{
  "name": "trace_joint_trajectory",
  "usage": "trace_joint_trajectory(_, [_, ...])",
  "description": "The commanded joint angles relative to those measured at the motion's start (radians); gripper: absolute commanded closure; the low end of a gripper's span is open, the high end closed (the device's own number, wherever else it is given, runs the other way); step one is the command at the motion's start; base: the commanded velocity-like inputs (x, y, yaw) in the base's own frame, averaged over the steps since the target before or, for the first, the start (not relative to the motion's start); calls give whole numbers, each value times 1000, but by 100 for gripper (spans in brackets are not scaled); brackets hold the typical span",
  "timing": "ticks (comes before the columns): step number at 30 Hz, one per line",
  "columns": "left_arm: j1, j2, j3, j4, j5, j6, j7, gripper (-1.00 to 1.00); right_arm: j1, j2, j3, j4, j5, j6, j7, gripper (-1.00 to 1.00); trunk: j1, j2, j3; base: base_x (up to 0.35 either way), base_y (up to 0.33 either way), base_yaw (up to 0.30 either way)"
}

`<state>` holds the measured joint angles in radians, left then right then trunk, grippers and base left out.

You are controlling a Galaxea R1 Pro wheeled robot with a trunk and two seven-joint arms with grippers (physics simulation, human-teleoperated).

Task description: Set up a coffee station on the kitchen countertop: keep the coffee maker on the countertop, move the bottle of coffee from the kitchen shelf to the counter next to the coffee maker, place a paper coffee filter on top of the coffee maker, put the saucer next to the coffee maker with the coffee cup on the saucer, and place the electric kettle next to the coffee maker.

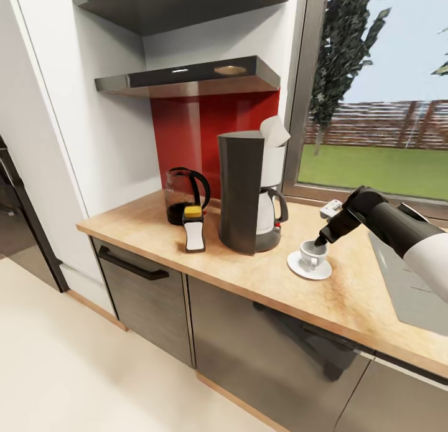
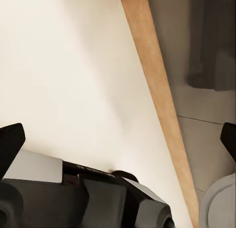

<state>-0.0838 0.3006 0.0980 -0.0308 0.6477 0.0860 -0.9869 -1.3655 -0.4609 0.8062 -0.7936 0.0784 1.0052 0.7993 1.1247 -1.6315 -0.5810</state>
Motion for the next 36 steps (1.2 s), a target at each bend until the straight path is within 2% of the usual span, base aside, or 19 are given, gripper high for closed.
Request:
trace_joint_trajectory(1, [-1, 0, 8, 0, -3, 9, -4, -100, -1, -1, 1, -2, 6, 1, 8, -100, -4, 7, 2, 0, 0, 0])
trace_joint_trajectory(8, [-1, 0, 8, 0, -3, 9, -4, -100, -1, -2, -13, -5, -1, 1, 9, -100, -31, 56, 24, 0, 0, 0])
trace_joint_trajectory(14, [-1, 0, 8, 0, -3, 9, -4, -100, -1, -3, -262, -8, -1, 1, 9, -100, -54, 98, 43, 0, 0, 0])
trace_joint_trajectory(15, [-1, 0, 7, 0, -3, 9, -4, -100, -1, -4, -288, -9, 0, 1, 9, -100, -58, 105, 46, 0, 0, 0])
trace_joint_trajectory(19, [-1, 0, 7, 0, -3, 9, -4, -100, -1, -7, -330, -12, -1, 1, 9, -100, -73, 133, 59, 0, 0, 0])
trace_joint_trajectory(22, [-1, 0, 7, 0, -3, 9, -4, -100, -2, -7, -334, -12, -2, 1, 9, -100, -84, 154, 68, 0, 0, 0])
trace_joint_trajectory(33, [-1, 0, 7, 0, -3, 9, -4, -100, -2, -7, -338, -12, -2, 1, 9, -100, -84, 154, 68, -3, 0, 0])
trace_joint_trajectory(36, [-1, 0, 7, 0, -3, 9, -4, -100, -2, -7, -338, -13, -3, 1, 10, -100, -84, 154, 68, -220, 80, 0])
